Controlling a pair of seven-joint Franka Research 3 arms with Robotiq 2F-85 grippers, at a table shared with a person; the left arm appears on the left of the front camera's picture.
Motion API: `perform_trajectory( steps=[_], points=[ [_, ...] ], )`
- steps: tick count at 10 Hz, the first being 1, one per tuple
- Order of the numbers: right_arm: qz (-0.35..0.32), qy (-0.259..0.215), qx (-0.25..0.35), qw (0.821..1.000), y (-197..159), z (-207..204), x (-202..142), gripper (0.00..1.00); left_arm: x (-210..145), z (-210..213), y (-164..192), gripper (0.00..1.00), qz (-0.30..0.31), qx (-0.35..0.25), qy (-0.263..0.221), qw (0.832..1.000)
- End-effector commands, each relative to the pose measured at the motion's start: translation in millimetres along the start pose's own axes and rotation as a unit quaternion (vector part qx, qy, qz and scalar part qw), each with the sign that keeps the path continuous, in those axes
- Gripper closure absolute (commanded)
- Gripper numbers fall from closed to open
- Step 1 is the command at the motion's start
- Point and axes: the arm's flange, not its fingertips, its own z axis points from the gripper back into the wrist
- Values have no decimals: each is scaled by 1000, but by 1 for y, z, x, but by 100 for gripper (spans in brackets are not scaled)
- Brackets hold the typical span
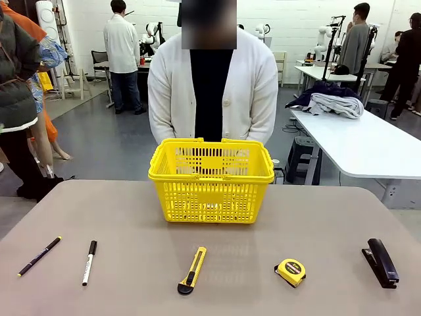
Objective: Place the items the person wants into the basket.
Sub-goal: Pick up the item the person points to and place it in the Market Basket.
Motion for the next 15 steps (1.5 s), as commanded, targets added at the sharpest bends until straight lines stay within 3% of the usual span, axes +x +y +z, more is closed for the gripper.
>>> perform_trajectory(
  steps=[1, 5, 8, 9, 15],
  points=[
    [9, -9, 3, 1000, 5, 21, -6, 0, -2, 10, -3, 0, -10, 21, 4, 1000],
    [26, -14, -45, 999, 30, 71, -24, 0, -24, 29, -16, 0, -6, 73, -4, 997],
    [30, -14, -46, 998, 35, 73, -28, 0, -37, 33, -28, 0, -9, 103, -20, 994],
    [19, -13, -54, 998, 33, 81, -26, 0, -25, 40, -19, 0, 6, 80, -8, 997],
    [19, -13, -54, 998, 33, 81, -26, 0, -25, 40, -19, 0, 6, 80, -8, 997]
  ],
)
